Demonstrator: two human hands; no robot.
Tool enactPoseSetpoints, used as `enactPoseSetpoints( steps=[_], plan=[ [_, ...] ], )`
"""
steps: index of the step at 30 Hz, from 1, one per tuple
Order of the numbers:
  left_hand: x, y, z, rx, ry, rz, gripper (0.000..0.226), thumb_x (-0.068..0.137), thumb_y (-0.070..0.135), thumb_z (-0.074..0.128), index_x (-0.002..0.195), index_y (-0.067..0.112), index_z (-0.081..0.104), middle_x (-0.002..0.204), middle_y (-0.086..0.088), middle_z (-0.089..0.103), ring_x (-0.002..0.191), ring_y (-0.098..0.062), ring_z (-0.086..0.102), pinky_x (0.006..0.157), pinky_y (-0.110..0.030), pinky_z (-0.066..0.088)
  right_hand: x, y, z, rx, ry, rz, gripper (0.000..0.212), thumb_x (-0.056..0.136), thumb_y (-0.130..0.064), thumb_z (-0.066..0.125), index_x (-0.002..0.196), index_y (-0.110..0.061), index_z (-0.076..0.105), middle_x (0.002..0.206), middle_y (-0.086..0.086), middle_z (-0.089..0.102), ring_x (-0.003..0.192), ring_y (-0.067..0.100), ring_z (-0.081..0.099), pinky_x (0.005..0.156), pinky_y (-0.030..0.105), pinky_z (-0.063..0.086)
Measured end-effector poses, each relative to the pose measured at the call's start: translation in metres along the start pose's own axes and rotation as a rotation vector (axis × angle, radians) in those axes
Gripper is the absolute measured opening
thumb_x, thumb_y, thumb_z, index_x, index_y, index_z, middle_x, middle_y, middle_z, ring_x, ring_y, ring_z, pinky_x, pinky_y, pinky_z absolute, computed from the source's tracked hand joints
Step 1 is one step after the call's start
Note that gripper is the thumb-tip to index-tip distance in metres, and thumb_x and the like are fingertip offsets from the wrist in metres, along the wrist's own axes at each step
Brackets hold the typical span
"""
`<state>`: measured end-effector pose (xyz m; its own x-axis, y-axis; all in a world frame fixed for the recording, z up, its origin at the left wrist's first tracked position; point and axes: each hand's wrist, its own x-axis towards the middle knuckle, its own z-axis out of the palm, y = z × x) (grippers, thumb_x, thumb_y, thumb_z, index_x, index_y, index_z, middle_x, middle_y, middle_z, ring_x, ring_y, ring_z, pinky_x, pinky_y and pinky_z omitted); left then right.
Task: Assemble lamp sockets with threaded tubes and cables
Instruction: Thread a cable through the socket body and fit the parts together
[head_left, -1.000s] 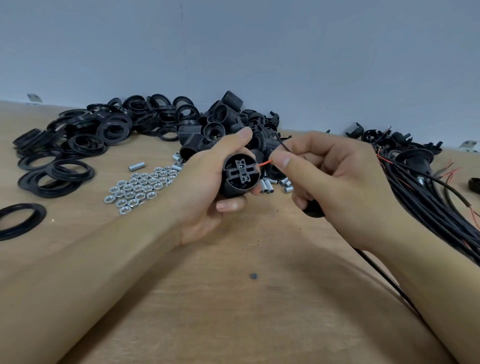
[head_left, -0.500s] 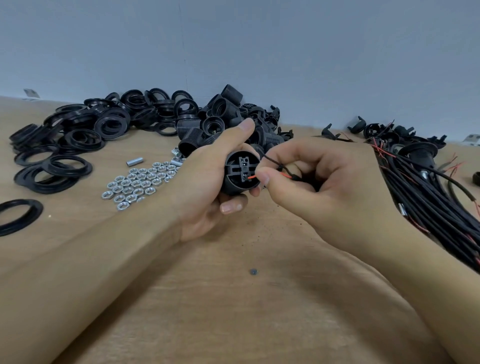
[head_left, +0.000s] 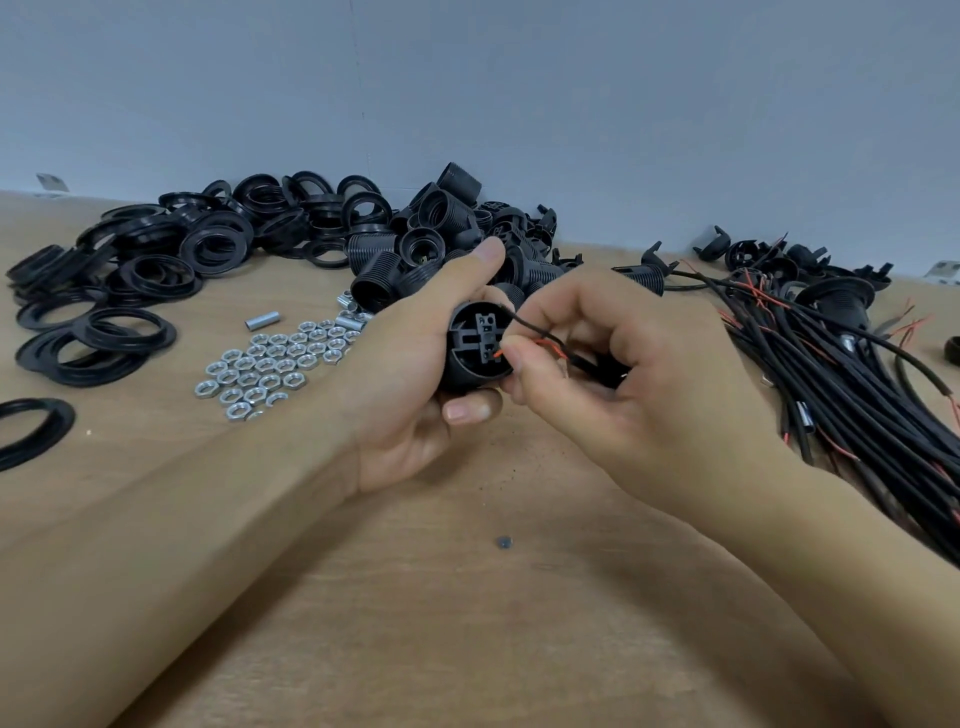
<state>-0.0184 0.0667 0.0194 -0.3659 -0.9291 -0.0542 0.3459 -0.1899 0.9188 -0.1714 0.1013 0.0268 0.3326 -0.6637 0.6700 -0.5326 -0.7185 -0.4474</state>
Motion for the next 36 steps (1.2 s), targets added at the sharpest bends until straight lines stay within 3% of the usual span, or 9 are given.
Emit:
enactPoseSetpoints(
  steps=[8, 12, 15, 22, 27, 30, 32, 36],
  plan=[
    [-0.001, -0.002, 0.000, -0.073, -0.025, -0.068, 0.033, 0.098, 0.041, 0.050, 0.090, 0.009, 0.052, 0.076, -0.012, 0.045, 0.038, -0.009, 0.047, 0.026, -0.012, 0.026, -0.001, 0.002, -0.002, 0.003, -0.040, -0.027, 0.005, 0.091, -0.014, 0.067, 0.088, -0.011, 0.065, 0.063, -0.001, 0.066, 0.055, 0.015, 0.056, 0.053, 0.022, 0.043],
    [0.000, -0.006, 0.001, -0.104, -0.059, -0.114, 0.031, 0.099, 0.039, 0.049, 0.114, 0.012, 0.045, 0.099, -0.016, 0.038, 0.040, -0.008, 0.045, 0.027, -0.012, 0.027, -0.002, 0.003, -0.002, 0.028, -0.070, 0.000, 0.006, 0.090, -0.015, 0.065, 0.085, -0.011, 0.065, 0.064, 0.001, 0.064, 0.056, 0.017, 0.056, 0.055, 0.023, 0.043],
    [0.001, -0.007, 0.000, -0.134, -0.087, -0.142, 0.030, 0.101, 0.036, 0.047, 0.118, 0.013, 0.042, 0.110, -0.012, 0.030, 0.040, -0.007, 0.044, 0.027, -0.011, 0.028, -0.003, 0.002, -0.001, 0.046, -0.080, 0.001, 0.007, 0.089, -0.015, 0.065, 0.083, -0.010, 0.065, 0.063, 0.001, 0.063, 0.058, 0.018, 0.056, 0.056, 0.027, 0.044],
    [0.005, -0.011, 0.000, -0.082, -0.043, -0.158, 0.029, 0.101, 0.038, 0.046, 0.111, 0.011, 0.045, 0.091, -0.013, 0.040, 0.043, -0.007, 0.043, 0.028, -0.012, 0.027, -0.003, 0.004, 0.002, -0.062, -0.070, -0.030, 0.006, 0.087, -0.012, 0.069, 0.082, -0.010, 0.067, 0.062, -0.003, 0.060, 0.060, 0.017, 0.054, 0.055, 0.013, 0.039],
    [0.007, -0.009, 0.000, -0.089, -0.035, -0.095, 0.032, 0.100, 0.040, 0.048, 0.093, 0.009, 0.052, 0.072, -0.006, 0.046, 0.045, -0.008, 0.047, 0.029, -0.014, 0.030, -0.003, 0.008, 0.000, 0.221, -0.056, 0.098, 0.002, 0.091, -0.012, 0.064, 0.091, -0.010, 0.064, 0.074, 0.000, 0.067, 0.059, 0.018, 0.060, 0.056, 0.033, 0.047],
    [0.006, -0.009, 0.000, -0.066, -0.019, -0.057, 0.034, 0.101, 0.041, 0.046, 0.112, 0.009, 0.051, 0.070, -0.006, 0.047, 0.051, -0.011, 0.047, 0.030, -0.014, 0.030, -0.001, 0.008, -0.002, 0.368, -0.014, 0.115, 0.005, 0.093, -0.007, 0.061, 0.092, -0.005, 0.065, 0.075, 0.007, 0.069, 0.054, 0.004, 0.061, 0.051, 0.009, 0.040],
    [0.006, -0.008, 0.000, -0.064, 0.015, -0.044, 0.038, 0.100, 0.041, 0.047, 0.115, 0.007, 0.053, 0.071, -0.007, 0.048, 0.051, -0.011, 0.048, 0.030, -0.014, 0.030, 0.000, 0.008, -0.003, 0.362, -0.020, 0.118, 0.004, 0.092, -0.008, 0.064, 0.092, -0.006, 0.068, 0.075, 0.004, 0.070, 0.058, 0.005, 0.062, 0.055, 0.008, 0.040],
    [0.005, -0.006, -0.002, -0.048, 0.065, -0.010, 0.036, 0.099, 0.040, 0.051, 0.081, 0.009, 0.050, 0.062, -0.004, 0.051, 0.047, -0.011, 0.050, 0.031, -0.015, 0.031, 0.000, 0.008, -0.006, 0.272, -0.048, 0.123, 0.004, 0.091, -0.012, 0.067, 0.091, -0.010, 0.071, 0.074, -0.005, 0.071, 0.065, 0.007, 0.063, 0.059, 0.012, 0.042]
  ],
)
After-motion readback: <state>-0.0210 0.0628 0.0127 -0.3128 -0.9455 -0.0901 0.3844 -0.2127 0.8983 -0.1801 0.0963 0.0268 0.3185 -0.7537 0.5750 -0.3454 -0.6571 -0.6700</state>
